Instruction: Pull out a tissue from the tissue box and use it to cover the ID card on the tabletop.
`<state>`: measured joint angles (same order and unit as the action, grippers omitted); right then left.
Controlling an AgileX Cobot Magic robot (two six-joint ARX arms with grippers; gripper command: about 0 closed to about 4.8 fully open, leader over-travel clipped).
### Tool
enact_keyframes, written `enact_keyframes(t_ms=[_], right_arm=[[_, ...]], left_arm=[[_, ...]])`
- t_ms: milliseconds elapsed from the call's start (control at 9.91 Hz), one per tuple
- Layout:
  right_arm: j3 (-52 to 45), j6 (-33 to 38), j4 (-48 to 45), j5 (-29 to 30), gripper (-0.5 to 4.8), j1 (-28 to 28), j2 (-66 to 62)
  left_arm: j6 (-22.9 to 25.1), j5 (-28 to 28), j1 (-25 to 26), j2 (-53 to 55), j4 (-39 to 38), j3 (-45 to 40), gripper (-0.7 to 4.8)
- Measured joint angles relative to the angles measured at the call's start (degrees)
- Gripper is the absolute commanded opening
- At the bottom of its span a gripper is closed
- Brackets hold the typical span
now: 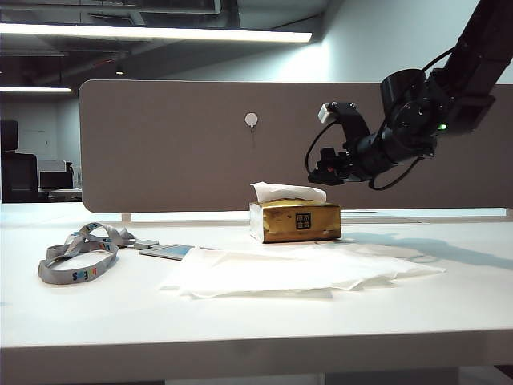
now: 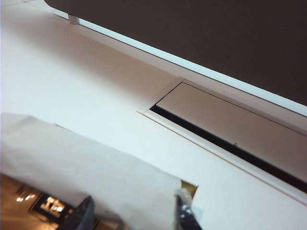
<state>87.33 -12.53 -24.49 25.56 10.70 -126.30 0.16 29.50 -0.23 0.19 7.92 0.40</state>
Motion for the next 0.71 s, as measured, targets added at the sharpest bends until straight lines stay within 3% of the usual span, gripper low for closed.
enact_keyframes(t_ms=[202, 707], right_arm=[[4.1, 0.0, 2.6, -0.1, 2.40, 0.0, -2.4], [4.8, 0.0, 3.3, -1.5, 2.43, 0.0, -4.9]], left_arm=[[0.0, 0.0, 0.0, 0.0, 0.0, 0.0, -0.05], [0.0, 0.0, 0.0, 0.0, 0.0, 0.0, -0.05]])
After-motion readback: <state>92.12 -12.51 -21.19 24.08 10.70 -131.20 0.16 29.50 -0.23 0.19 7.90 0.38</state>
